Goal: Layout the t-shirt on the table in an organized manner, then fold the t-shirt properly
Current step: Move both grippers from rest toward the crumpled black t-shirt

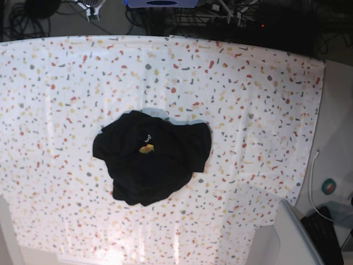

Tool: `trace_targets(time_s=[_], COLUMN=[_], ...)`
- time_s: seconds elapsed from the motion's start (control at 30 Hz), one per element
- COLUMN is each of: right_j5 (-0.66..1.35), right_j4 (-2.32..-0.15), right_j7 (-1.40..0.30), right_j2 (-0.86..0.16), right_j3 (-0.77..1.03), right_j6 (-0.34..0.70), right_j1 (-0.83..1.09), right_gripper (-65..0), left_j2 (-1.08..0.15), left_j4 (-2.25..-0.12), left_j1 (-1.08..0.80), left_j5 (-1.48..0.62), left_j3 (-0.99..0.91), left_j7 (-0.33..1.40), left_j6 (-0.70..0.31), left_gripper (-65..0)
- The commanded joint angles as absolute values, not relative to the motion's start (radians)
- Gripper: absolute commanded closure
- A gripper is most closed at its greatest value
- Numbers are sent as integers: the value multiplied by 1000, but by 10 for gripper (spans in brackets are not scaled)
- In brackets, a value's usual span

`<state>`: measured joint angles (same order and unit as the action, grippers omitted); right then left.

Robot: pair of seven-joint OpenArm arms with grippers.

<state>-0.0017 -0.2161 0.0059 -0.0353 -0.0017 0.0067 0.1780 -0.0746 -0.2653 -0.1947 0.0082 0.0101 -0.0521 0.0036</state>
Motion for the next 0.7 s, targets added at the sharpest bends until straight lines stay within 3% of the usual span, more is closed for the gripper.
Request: trace_targets(time_s=[0.0, 0.43, 0.67], right_j5=[-4, -4, 1], right_j4=[-219, -237, -699], right_j7=[7, 7, -70], right_j2=[-39, -44, -64], right_j3=[-2, 1, 4], right_j6=[-5, -5, -5], right_j1=[180, 209, 519], right_gripper=[0, 0, 0], left_j2=[-82, -82, -134], left_j4=[-266, -285, -641], left_j1=[-203, -208, -460], left_j5=[12, 12, 1], left_j3=[12, 12, 12], left_j7=[-56, -54, -48], left_j6=[5, 5, 5], left_gripper=[0, 0, 0])
